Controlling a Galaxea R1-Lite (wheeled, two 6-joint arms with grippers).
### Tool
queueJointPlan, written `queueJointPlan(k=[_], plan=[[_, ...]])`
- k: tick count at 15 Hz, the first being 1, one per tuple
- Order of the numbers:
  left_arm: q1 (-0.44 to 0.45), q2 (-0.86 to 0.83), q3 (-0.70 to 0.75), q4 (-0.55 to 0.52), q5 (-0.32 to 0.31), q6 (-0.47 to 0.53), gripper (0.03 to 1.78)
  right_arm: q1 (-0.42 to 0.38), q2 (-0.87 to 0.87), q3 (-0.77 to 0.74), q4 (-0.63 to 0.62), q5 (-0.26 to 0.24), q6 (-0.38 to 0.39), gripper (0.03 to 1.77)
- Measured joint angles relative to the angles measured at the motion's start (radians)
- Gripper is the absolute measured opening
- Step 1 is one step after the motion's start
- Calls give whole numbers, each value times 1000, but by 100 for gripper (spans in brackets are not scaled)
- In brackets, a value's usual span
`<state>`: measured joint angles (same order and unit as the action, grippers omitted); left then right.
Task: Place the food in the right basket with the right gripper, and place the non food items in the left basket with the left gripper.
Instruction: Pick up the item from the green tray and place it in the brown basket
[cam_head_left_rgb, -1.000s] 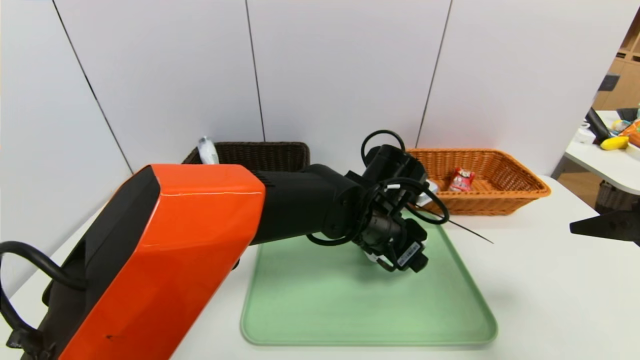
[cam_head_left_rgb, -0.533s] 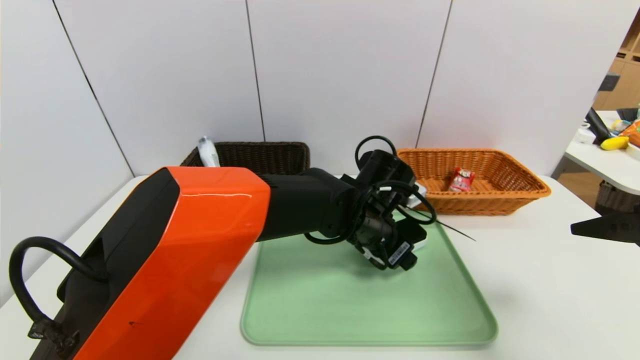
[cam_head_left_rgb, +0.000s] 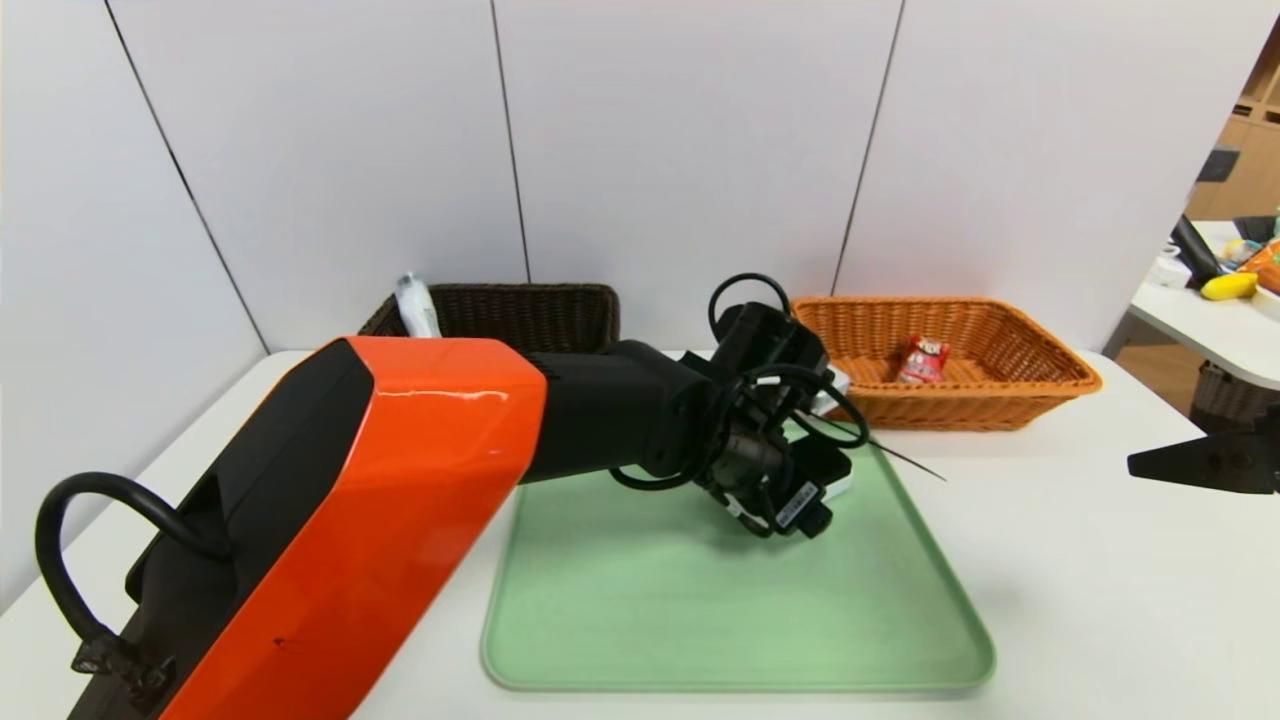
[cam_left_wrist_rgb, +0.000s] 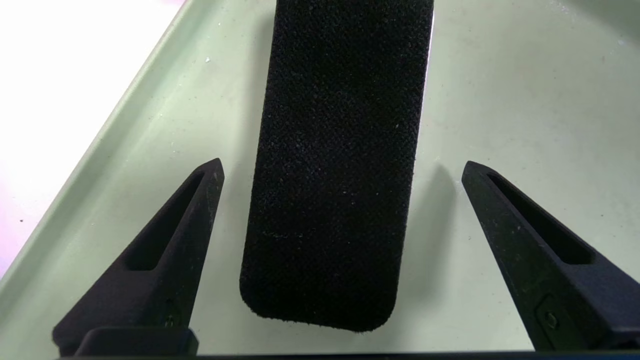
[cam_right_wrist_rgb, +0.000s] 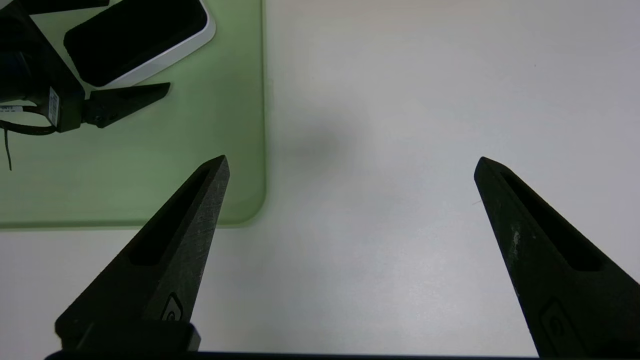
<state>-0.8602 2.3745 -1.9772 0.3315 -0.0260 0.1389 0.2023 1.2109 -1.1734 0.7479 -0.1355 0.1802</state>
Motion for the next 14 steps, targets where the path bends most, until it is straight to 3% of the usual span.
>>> queueJointPlan(k=[14], plan=[[16,19,-1,-37,1,-1,169,3,0,1,2,0,3,169]])
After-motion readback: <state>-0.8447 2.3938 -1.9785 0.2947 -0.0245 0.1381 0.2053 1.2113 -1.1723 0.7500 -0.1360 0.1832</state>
